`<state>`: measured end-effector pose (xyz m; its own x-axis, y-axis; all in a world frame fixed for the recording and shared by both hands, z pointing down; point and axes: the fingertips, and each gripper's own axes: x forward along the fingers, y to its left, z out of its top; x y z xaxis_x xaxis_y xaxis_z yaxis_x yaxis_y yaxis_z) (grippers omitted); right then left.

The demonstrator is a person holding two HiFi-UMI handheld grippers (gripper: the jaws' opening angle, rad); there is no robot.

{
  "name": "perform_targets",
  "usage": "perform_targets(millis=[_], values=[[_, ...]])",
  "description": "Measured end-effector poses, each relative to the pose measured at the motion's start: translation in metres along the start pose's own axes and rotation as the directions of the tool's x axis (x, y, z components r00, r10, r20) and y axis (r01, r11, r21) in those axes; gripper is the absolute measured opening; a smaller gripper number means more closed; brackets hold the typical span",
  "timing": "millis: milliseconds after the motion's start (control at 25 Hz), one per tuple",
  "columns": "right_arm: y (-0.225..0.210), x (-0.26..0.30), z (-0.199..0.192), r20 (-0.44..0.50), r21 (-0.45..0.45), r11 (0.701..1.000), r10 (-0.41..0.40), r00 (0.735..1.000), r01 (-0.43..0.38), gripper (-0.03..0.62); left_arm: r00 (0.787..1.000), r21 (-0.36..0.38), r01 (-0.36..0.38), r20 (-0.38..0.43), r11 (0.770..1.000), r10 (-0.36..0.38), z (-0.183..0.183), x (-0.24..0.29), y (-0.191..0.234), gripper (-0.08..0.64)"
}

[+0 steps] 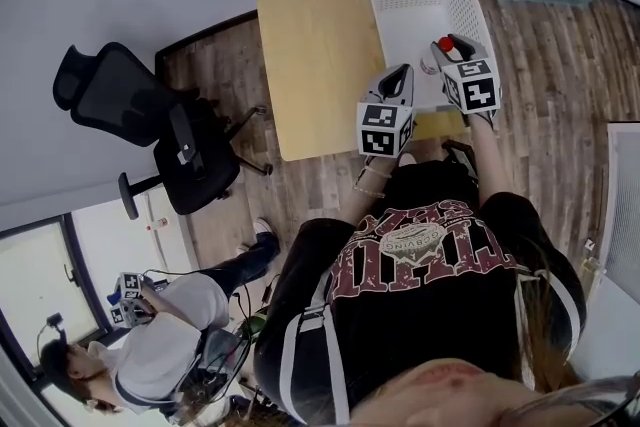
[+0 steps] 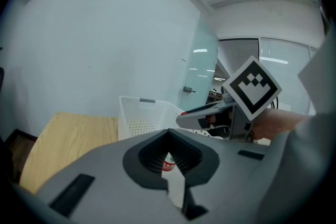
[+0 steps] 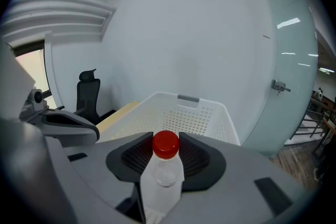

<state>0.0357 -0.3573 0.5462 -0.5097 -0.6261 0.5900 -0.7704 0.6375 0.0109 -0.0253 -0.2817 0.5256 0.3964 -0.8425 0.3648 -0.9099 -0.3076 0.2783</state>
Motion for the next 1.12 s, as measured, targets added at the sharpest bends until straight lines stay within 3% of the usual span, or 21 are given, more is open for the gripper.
perform_targets(millis=[360, 1120], values=[[0.005, -0.027, 0.018, 0.072, 0.029, 0.999, 0.036, 0.997, -0.038, 0.164, 1.000, 0.017, 0.000, -0.007, 1.000, 0.000, 0.000, -0.001, -0.010, 0.046], [0.013, -0.093, 0.059, 0.217, -0.011, 0.999, 0.051, 0.975, -0.050, 0.164, 0.999, 0.048, -0.002, 0.032, 0.999, 0.001, 0.002, -0.017, -0.027, 0.046]])
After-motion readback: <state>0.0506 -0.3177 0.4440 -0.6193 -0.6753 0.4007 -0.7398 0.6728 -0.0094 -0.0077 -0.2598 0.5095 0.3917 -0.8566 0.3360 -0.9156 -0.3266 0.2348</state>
